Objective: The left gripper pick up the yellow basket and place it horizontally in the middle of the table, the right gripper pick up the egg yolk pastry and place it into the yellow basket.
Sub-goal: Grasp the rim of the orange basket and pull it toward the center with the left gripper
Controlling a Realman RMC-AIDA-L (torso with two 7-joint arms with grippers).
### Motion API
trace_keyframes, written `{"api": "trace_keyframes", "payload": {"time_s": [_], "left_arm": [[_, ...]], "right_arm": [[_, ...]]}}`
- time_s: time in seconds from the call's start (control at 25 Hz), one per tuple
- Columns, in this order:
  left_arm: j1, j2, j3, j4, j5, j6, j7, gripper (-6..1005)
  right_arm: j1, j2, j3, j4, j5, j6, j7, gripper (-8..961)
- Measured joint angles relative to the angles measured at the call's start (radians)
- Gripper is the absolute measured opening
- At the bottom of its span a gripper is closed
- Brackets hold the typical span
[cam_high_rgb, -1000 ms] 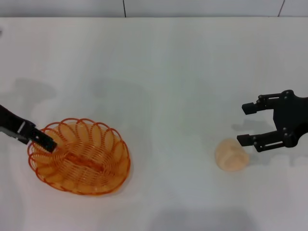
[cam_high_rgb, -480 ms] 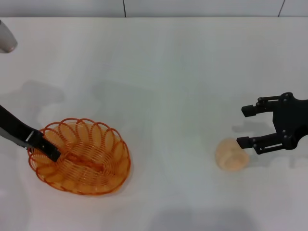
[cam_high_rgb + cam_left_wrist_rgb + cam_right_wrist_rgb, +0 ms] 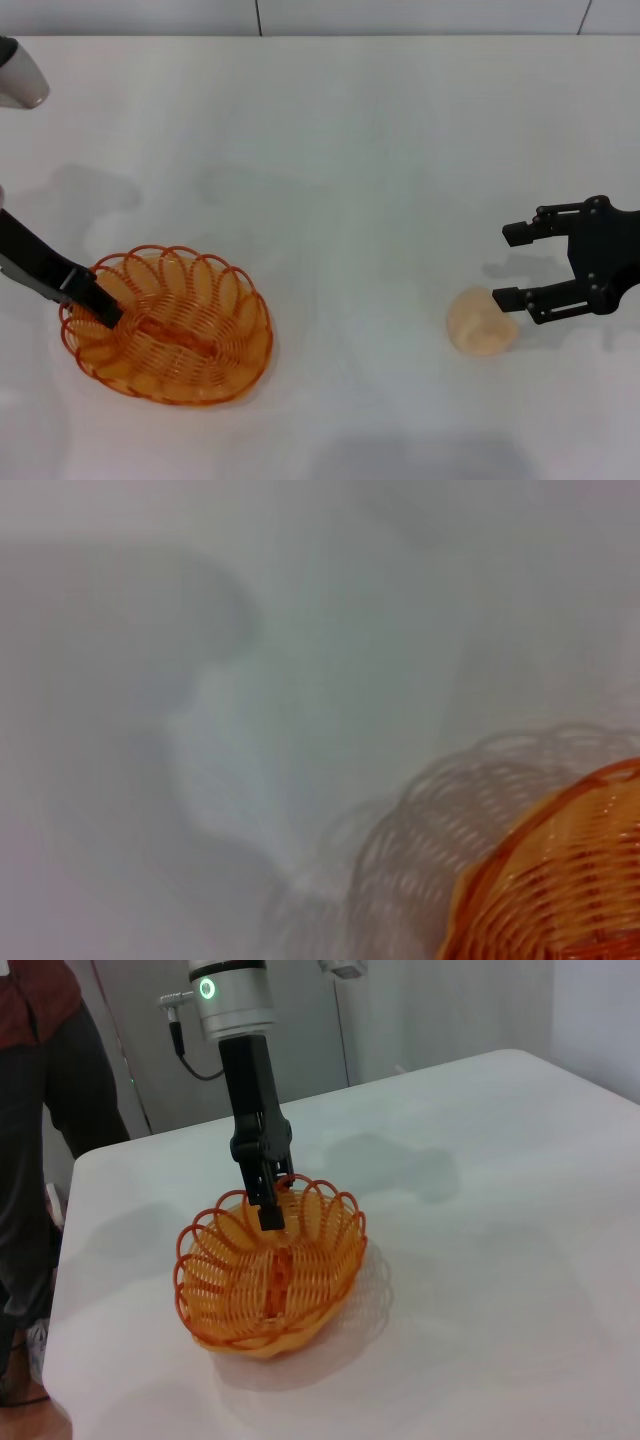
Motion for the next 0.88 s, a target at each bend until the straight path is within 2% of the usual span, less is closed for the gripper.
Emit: {"api": "trace_keyframes", "payload": {"time_s": [0.16, 0.36, 0.56, 0.88], "left_arm": [[0.000, -0.001, 0.000, 0.000, 0.000, -0.006, -0.001, 483], [0.000, -0.002, -0.001, -0.001, -0.002, -0.012, 0.001, 433], [-0.001, -0.006, -0.001, -0.001, -0.004, -0.023, 0.006, 240], [-0.002, -0.004, -0.003, 0.006, -0.028, -0.019, 0.012, 159]], "right_arm": [[-0.005, 0.000, 0.000, 0.000, 0.000, -0.004, 0.000, 766], [-0.008, 0.000, -0.001, -0.001, 0.000, -0.007, 0.000, 765], [-0.008, 0.000, -0.001, -0.001, 0.000, -0.009, 0.000, 763], [-0.009, 0.000, -0.001, -0.002, 0.000, -0.011, 0.000, 761]]}}
